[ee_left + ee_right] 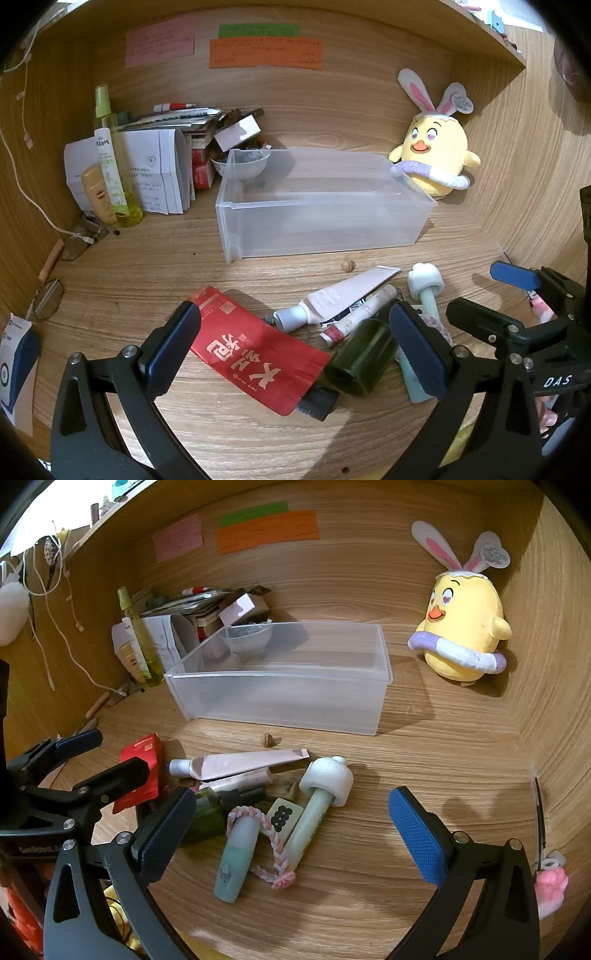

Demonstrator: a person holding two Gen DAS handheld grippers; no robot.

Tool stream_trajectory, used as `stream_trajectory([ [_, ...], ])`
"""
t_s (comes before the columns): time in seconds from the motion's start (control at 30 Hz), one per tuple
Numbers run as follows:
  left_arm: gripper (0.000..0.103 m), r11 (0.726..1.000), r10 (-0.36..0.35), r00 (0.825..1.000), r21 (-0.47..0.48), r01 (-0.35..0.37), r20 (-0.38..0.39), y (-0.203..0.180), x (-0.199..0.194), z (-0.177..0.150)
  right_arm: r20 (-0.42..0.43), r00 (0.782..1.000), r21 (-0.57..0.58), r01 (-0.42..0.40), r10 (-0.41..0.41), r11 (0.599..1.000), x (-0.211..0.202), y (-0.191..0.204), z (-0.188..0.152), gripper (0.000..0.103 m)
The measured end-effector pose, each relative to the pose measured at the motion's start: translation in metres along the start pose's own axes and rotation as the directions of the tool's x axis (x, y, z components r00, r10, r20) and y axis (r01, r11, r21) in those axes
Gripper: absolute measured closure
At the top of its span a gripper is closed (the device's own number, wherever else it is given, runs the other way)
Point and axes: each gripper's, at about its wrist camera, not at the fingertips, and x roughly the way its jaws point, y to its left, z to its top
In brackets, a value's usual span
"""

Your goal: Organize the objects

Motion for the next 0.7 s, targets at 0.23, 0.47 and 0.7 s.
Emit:
stream_trajectory([
  [0.23,0.0,1.0,-0.001,1.0,-0.001,0.001,0.001,-0.0011,-0.0015,-0.0006,0.003,1.0,0.001,0.007,-0.007,1.0,-0.0005,0.0002,-0.0002,0.0],
  [0.47,0.0,1.0,-0.001,1.0,-0.002,0.001,-0.001,-0.0008,-0.0014,-0.0001,0.004,1.0,-0.001,0.008,-0.008,1.0,-0.0004,0.0005,-0.0003,0.0],
  [0.7,0.0,1.0,0.0,1.0,-0.001,0.0,0.003,-0.0011,-0.003,0.0007,-0.002,1.0,-0.001,0.003,-0.003,1.0,-0.0004,-0.0013,0.0014,0.0],
])
